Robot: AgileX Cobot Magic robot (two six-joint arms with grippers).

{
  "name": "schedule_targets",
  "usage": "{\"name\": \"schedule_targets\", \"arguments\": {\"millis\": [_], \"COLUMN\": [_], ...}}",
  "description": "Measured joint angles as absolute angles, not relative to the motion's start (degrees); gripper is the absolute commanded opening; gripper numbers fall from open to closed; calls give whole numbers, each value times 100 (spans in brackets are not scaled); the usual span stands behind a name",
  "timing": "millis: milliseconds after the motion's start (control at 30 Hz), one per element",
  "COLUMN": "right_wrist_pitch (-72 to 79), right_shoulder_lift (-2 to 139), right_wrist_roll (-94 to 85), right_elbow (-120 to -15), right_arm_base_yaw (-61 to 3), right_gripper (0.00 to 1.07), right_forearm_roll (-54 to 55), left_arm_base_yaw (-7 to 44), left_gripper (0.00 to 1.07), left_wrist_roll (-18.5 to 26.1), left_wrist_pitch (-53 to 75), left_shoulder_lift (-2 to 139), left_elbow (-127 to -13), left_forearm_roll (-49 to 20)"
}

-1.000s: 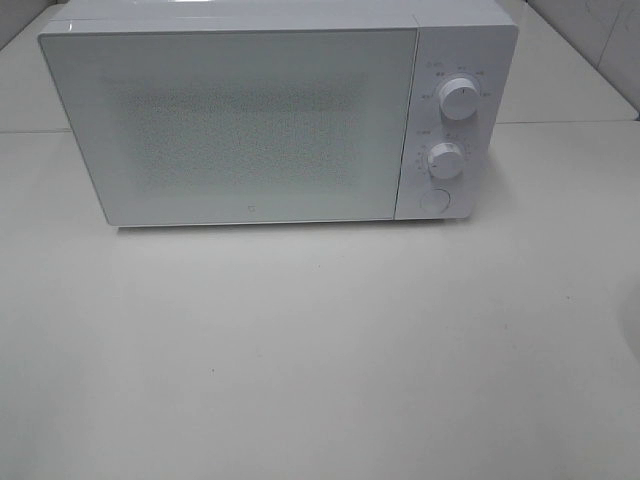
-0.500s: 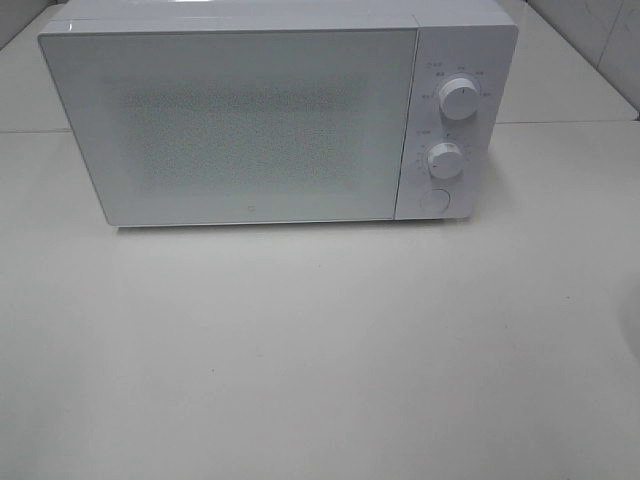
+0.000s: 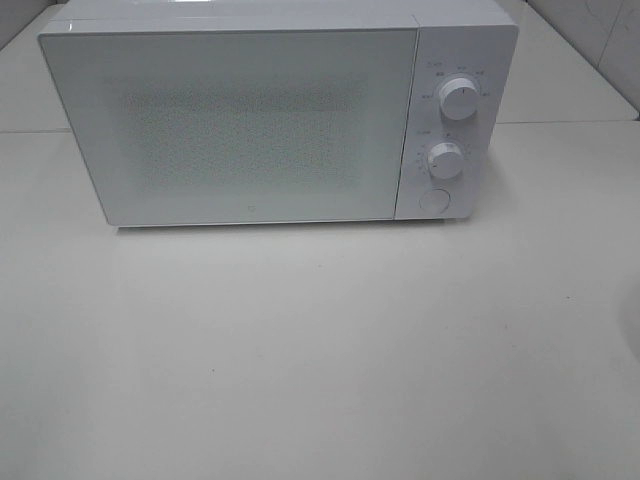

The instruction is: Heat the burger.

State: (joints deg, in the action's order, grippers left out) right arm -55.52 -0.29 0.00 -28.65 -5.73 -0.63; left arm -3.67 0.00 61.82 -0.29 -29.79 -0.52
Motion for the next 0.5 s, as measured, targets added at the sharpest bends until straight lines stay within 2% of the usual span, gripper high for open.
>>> {"name": "schedule_targets", "arguments": {"millis": [500], "right_wrist_pitch": [-5552], "right_shoulder_lift": [-29], "right_wrist_roll": [0], "right_elbow": [-2865], "right_arm_base_yaw": [-573], "right_gripper": [52], "right_forearm_roll": [-63], "left_arm_base_yaw": [-367], "left_gripper": [101], "left_wrist_roll": [0], "left_wrist_pitch": [6182], "left_shoulder_lift": [-29], "left_elbow": [-2979], "left_forearm_roll": [-52]}}
